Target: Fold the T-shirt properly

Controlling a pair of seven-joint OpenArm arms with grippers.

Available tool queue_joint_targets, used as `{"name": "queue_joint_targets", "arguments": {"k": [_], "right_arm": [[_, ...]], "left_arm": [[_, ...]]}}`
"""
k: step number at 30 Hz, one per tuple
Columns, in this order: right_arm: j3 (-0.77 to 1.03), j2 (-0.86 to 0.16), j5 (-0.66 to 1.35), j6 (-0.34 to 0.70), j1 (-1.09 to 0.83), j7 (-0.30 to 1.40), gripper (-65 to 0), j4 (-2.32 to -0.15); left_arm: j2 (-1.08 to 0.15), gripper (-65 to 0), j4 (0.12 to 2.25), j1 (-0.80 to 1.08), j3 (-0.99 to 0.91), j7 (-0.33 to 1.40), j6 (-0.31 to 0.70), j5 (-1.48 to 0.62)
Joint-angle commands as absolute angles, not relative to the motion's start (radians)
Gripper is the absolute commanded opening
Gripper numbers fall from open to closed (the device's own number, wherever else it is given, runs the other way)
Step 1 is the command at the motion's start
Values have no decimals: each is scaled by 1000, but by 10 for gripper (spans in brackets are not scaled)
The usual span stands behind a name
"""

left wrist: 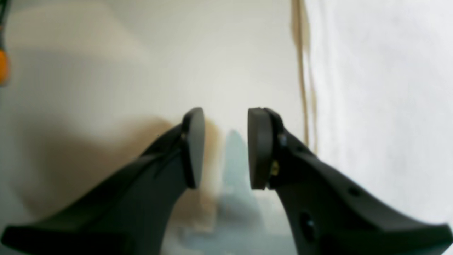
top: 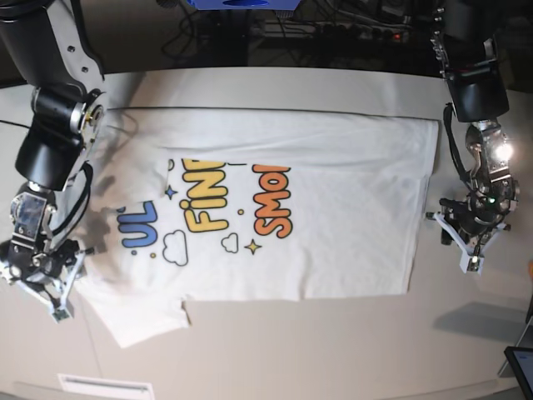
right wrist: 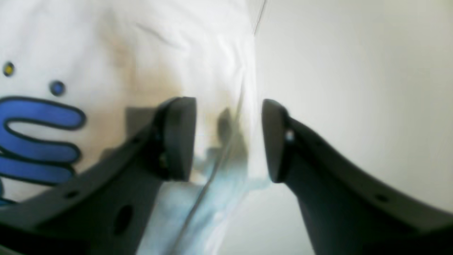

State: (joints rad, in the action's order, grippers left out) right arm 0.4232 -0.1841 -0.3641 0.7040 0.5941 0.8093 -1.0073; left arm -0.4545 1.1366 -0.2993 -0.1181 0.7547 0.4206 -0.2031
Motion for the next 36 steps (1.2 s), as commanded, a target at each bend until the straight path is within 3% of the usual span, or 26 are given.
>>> {"name": "queue_joint_targets", "arguments": {"k": [1,5,8,11,16,21,24,28,31,33,34,36], "right_arm": [[423,-194,-349,698,662,762,-266,-1000],[423,-248,-348,698,719,704,-148,-878],[424,-277,-344,698,759,668,-129,-800],[424,-312,-277,698,806,627,-129,-697],[418,-374,-147,698,889,555,-129,-478],[415,-369,-148,698,897,499,-129,-456],[414,-358,-148,698,897,466,-129,-455],[410,-346,-150,698,855,407,-132,-469],[323,-346,-150,698,769,364,-229,-579],[251,-346,-148,698,667,357,-390,-745],[225,-344,-148,698,608,348,-476,-832],[208,-321,-148,682,524,341,-618,-960]], "left_arm": [[-483,-438,1119,-351,-127,737,410,-202],[-483,-410,1027,-415,-119,740,410,-202],[-483,-270,1010,-446,-119,742,410,-202],[-484,-198,1006,-467,-117,739,412,-200],[-479,-200,954,-541,-117,733,414,-200],[-475,-200,773,-628,-114,644,414,-200],[-473,-200,687,-664,-13,575,414,-199],[-450,-212,743,-647,87,541,412,-213],[-441,-359,955,-498,-58,533,409,-213],[-398,-553,1118,-387,-182,513,409,-203],[-381,-600,1182,-337,-232,493,409,-202],[-357,-590,1254,-274,-283,460,409,-200]]}}
